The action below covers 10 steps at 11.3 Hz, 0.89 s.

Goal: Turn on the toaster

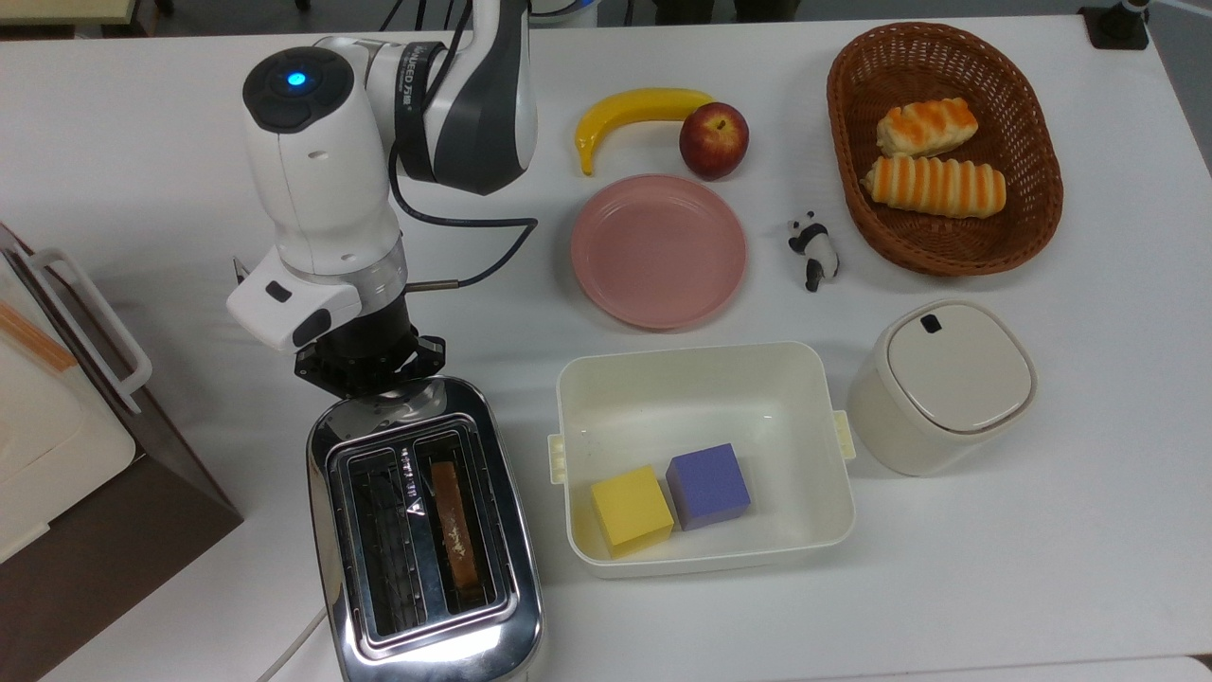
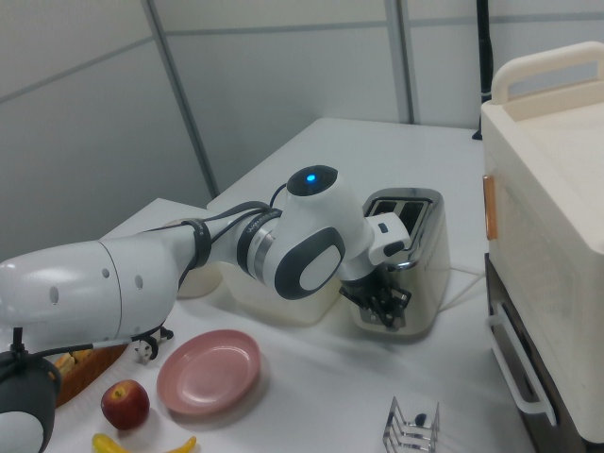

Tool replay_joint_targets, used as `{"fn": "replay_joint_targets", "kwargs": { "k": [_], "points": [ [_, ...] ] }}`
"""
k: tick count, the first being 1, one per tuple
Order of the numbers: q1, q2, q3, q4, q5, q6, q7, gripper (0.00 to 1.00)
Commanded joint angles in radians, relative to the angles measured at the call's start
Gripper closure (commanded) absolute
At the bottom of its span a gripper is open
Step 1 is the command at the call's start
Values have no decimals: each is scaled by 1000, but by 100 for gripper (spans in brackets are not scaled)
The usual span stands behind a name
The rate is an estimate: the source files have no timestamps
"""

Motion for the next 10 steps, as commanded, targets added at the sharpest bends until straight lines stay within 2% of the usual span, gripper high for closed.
{"fn": "replay_joint_targets", "kwargs": {
  "k": [1,6,8,10],
  "points": [
    [7,-25,-17,-27,0,-7,-6,100],
    [14,-143,-20,-27,-22,-206,-5,100],
    [37,-177,-12,-25,-39,-294,47,100],
    [96,-199,-17,-25,-120,-395,155,100]
  ]
}}
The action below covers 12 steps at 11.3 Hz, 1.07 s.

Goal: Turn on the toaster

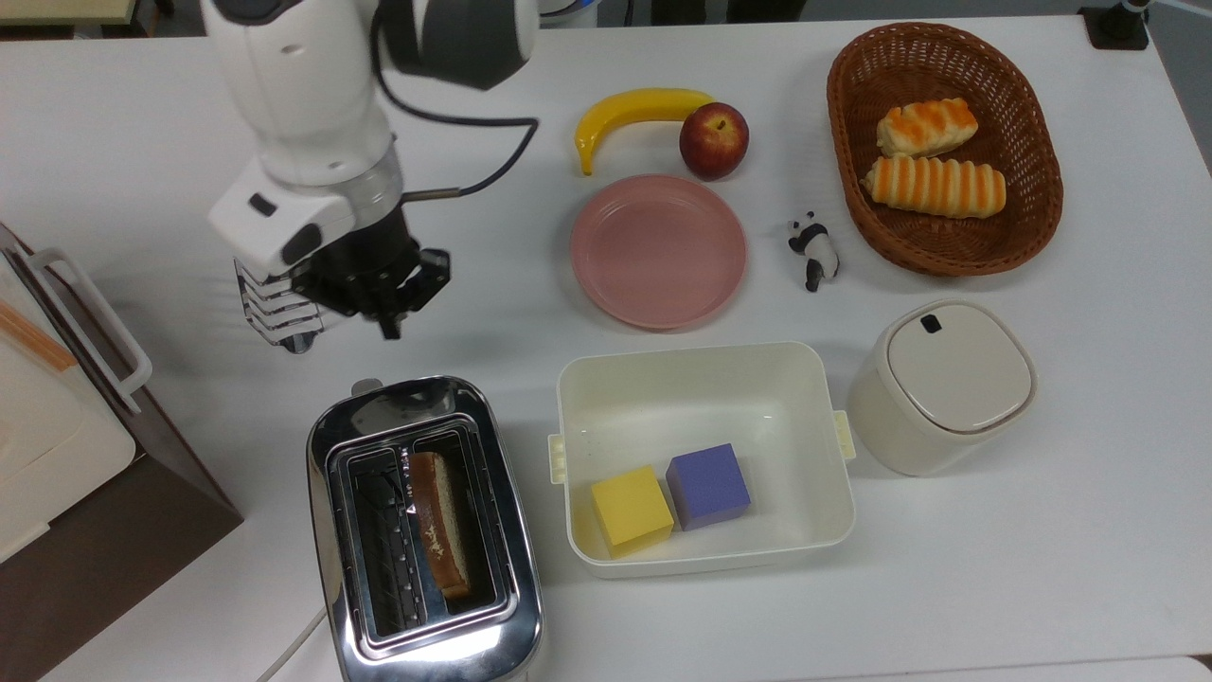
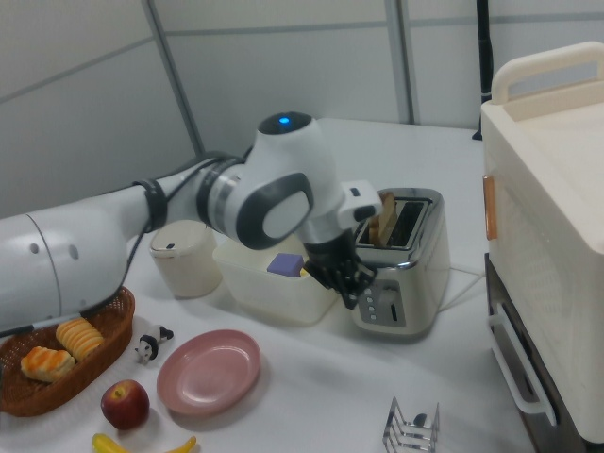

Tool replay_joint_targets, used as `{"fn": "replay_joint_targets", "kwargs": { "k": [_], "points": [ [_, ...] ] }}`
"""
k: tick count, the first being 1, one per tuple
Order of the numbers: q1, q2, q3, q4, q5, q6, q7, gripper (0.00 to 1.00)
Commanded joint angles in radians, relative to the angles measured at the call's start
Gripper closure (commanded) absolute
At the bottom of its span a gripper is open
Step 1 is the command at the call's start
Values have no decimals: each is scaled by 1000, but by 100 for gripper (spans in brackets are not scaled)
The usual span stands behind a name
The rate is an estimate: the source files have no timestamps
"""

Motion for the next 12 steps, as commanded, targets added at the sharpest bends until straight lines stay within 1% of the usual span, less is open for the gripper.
{"fn": "replay_joint_targets", "kwargs": {
  "k": [1,2,4,6,8,9,10,11,12],
  "points": [
    [90,-73,-9,-36,-123,-160,159,100],
    [100,-93,-9,-36,-125,-208,183,100],
    [103,-171,-2,-45,-125,-285,220,100],
    [104,-250,-2,-77,-126,-366,269,99],
    [103,-317,-2,-131,-126,-365,272,95],
    [101,-339,-2,-142,-128,-365,270,90],
    [95,-345,-2,-142,-126,-367,263,65],
    [90,-342,-8,-141,-128,-365,255,25],
    [92,-339,-8,-141,-128,-365,257,0]
  ]
}}
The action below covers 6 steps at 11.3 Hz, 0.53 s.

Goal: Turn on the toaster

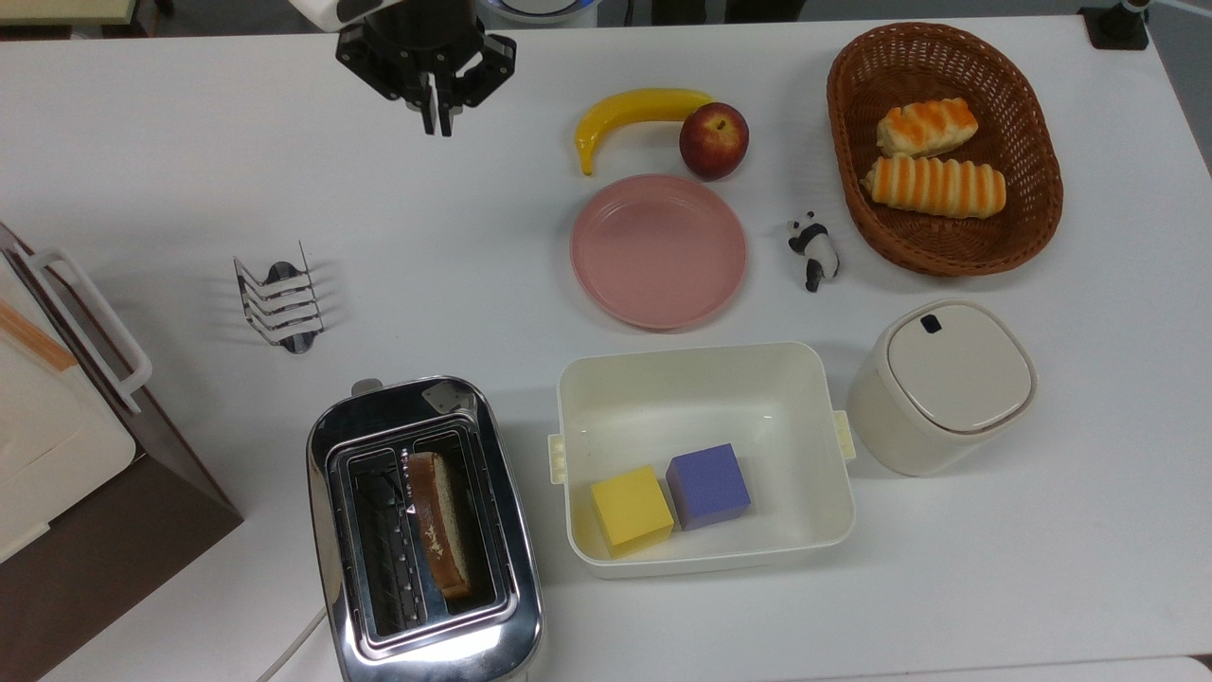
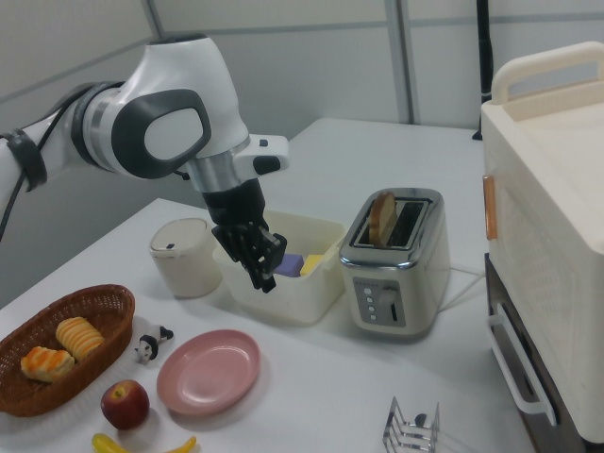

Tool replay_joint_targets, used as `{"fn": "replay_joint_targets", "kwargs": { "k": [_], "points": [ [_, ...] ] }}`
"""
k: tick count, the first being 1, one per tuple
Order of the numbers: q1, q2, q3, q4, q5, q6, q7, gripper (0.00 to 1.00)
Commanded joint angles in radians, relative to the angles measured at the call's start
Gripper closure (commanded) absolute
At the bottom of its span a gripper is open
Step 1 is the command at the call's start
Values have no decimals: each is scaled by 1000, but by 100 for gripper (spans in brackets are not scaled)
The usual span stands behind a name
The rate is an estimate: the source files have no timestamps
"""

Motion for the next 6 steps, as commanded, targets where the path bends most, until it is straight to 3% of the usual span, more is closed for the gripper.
{"fn": "replay_joint_targets", "kwargs": {
  "k": [1,6],
  "points": [
    [2,-32,-4,-52,-19,6,13,0],
    [-3,-27,-7,-46,-23,9,11,0]
  ]
}}
